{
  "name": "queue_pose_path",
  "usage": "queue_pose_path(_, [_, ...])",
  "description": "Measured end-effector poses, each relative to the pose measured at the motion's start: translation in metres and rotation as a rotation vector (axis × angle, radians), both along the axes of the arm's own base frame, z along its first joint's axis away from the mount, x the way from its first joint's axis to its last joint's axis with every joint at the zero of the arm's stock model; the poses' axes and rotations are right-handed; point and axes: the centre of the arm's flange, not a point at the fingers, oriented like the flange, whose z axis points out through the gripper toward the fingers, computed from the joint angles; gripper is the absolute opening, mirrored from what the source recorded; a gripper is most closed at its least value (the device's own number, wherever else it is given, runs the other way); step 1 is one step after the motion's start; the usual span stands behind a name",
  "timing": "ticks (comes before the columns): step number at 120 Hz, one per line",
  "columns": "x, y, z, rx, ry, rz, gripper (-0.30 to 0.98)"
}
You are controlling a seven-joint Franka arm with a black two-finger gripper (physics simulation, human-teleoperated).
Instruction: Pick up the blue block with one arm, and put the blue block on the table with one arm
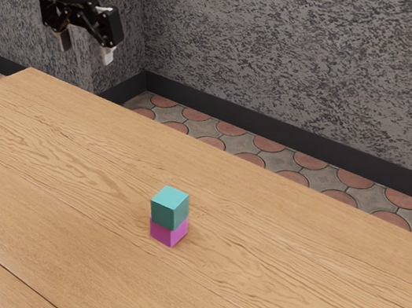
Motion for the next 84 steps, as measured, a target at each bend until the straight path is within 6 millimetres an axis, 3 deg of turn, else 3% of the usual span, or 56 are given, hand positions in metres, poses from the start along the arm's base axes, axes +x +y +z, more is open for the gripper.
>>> queue_pose_path(21, [0.011,-0.002,-0.005,-0.003,-0.028,0.025,0.69])
queue_pose_path(28, [0.025,-0.011,-0.017,-0.005,-0.036,0.017,0.69])
queue_pose_path(48, [0.047,-0.056,-0.085,-0.01,0.001,-0.038,0.69])
queue_pose_path(61, [0.052,-0.059,-0.143,-0.045,0.0,-0.012,0.69])
queue_pose_path(84, [0.071,-0.058,-0.195,-0.107,-0.054,0.053,0.69])
